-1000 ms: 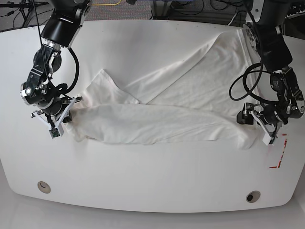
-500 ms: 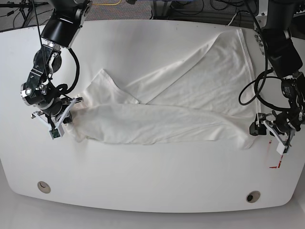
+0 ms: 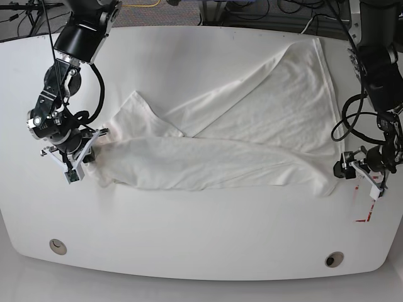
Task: Fold the T-shirt properly
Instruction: 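Slide the left gripper outward along the shirt edge and grasp it, then pull the shirt taut between both grippers, spreading it flat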
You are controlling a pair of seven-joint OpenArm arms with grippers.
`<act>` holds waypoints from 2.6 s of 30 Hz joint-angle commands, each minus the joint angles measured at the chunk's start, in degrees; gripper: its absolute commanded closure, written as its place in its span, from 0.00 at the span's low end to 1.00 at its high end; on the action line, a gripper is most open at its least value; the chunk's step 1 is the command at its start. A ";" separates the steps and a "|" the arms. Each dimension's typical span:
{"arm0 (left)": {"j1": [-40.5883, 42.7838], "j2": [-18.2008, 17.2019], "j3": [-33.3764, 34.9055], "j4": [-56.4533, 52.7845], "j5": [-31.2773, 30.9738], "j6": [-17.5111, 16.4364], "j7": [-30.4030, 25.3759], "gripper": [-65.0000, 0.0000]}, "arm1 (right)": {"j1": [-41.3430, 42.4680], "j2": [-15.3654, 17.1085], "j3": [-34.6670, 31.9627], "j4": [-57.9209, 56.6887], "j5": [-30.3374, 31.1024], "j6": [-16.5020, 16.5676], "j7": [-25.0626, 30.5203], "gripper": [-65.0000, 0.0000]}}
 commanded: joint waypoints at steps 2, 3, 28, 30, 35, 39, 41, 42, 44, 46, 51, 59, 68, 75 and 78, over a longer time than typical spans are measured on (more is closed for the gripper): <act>-2.23 -0.76 0.76 -1.86 -1.48 -0.42 -4.65 0.16 | 1.34 0.80 0.15 1.23 0.71 0.10 1.11 0.95; -2.32 -0.76 0.84 -2.39 -1.48 -0.42 -5.09 0.16 | 1.34 0.80 0.15 1.23 0.71 0.10 1.11 0.95; -4.34 1.96 6.38 -11.71 -1.92 -0.68 -11.24 0.16 | 1.34 0.80 0.15 1.23 0.71 0.10 1.29 0.95; -4.34 2.67 6.47 -11.62 -1.92 -0.68 -11.06 0.16 | 1.34 0.80 0.15 1.23 0.71 0.10 1.29 0.95; -4.43 3.02 6.56 -11.53 -1.92 -2.00 -9.92 0.17 | 1.34 0.80 0.15 1.06 0.71 0.10 1.38 0.95; -4.43 3.11 6.38 -11.53 -1.92 -4.28 -7.81 0.17 | 1.34 0.80 0.15 1.06 0.71 0.10 1.46 0.95; -4.43 3.11 6.30 -11.53 -1.92 -4.99 -7.02 0.17 | 1.34 0.80 0.15 1.06 0.71 0.10 1.46 0.95; -4.34 3.11 6.30 -11.44 -1.92 -5.25 -6.67 0.17 | 1.34 0.80 0.15 1.06 0.71 0.10 1.46 0.95; -4.08 3.11 6.30 -11.44 -1.92 -5.96 -6.23 0.17 | 1.34 0.80 0.15 1.06 0.71 0.10 1.46 0.95; -3.99 3.11 6.30 -11.44 -1.92 -6.44 -6.05 0.17 | 1.34 0.80 0.15 1.06 0.71 0.10 1.46 0.95; -3.90 2.93 6.30 -11.44 -1.92 -6.44 -5.88 0.23 | 1.34 0.80 0.15 1.06 0.71 0.10 1.46 0.95; -2.67 3.02 6.38 -11.44 -1.83 -6.44 -6.14 0.64 | 1.34 0.80 0.15 1.06 0.71 0.10 1.46 0.95; -2.32 3.11 6.56 -11.27 -1.74 -6.44 -5.96 1.00 | 1.34 0.80 0.15 1.06 0.71 0.10 1.46 0.95; -0.56 3.11 6.21 -3.62 -1.92 -6.44 -4.82 1.00 | 1.43 0.80 0.15 1.14 0.71 0.10 1.46 0.95; 0.58 3.02 6.12 0.42 -1.92 -6.44 -2.62 1.00 | 1.43 0.80 0.15 1.23 0.80 0.10 1.46 0.95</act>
